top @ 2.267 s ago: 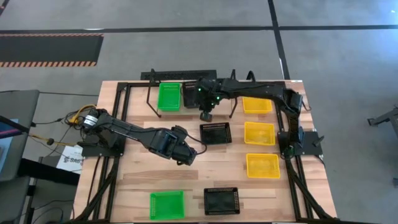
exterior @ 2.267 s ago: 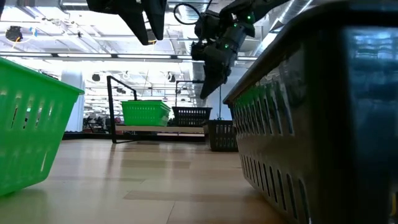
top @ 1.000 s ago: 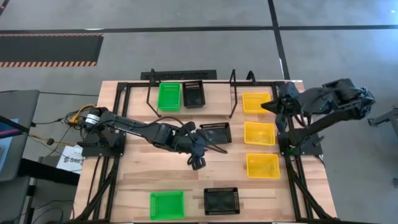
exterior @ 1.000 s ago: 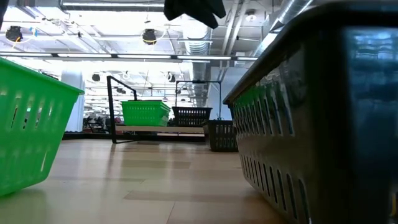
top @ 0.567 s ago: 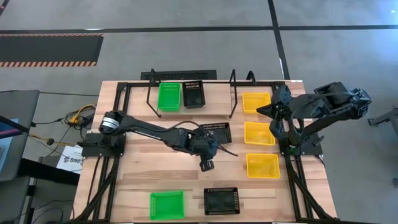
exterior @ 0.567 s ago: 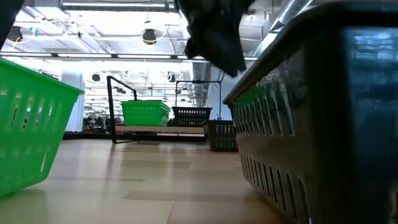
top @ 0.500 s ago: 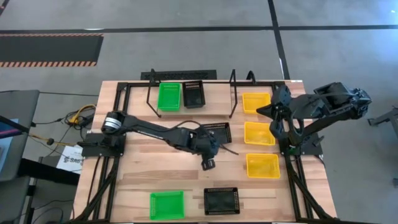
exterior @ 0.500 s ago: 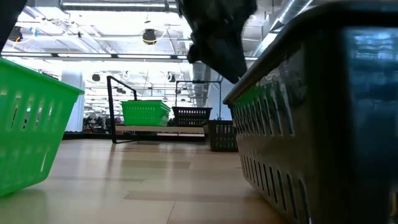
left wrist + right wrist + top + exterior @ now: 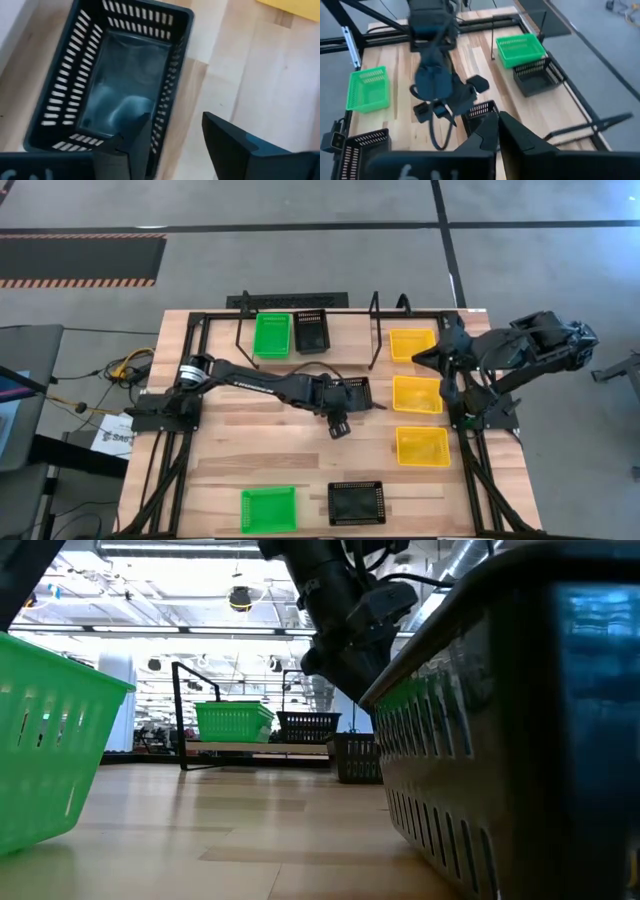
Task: Stack baskets on shelf by color
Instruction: Stack the top black basket on top of the black basket on the shelf
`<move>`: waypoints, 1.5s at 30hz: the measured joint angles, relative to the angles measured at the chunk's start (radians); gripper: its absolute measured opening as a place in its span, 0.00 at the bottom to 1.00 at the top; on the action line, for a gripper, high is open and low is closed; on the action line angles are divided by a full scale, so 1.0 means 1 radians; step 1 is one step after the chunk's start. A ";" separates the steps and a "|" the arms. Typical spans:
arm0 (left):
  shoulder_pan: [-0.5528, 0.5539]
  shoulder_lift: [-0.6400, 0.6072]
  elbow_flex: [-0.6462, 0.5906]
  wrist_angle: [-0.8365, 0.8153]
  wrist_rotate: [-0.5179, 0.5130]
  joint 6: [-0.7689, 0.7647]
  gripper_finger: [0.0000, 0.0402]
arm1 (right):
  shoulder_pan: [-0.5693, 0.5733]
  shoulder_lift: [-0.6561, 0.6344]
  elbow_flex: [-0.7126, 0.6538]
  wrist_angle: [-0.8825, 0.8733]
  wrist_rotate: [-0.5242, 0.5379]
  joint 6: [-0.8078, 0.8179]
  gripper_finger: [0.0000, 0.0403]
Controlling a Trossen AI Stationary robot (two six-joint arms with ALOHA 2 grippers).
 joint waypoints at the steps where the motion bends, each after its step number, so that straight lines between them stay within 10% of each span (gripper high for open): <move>1: 0.005 0.000 0.000 0.000 0.007 0.005 0.43 | -0.001 -0.001 0.009 0.000 -0.004 -0.016 0.10; 26: 0.034 0.147 -0.001 -0.003 0.112 0.063 0.45 | -0.002 -0.016 0.125 0.043 -0.021 -0.105 0.11; 34: 0.034 0.144 0.001 -0.028 0.185 0.086 0.05 | -0.002 -0.010 0.125 0.119 -0.021 -0.104 0.11; 45: 0.020 0.035 0.186 -0.199 0.050 0.073 0.00 | -0.003 0.012 0.125 0.125 -0.019 -0.079 0.11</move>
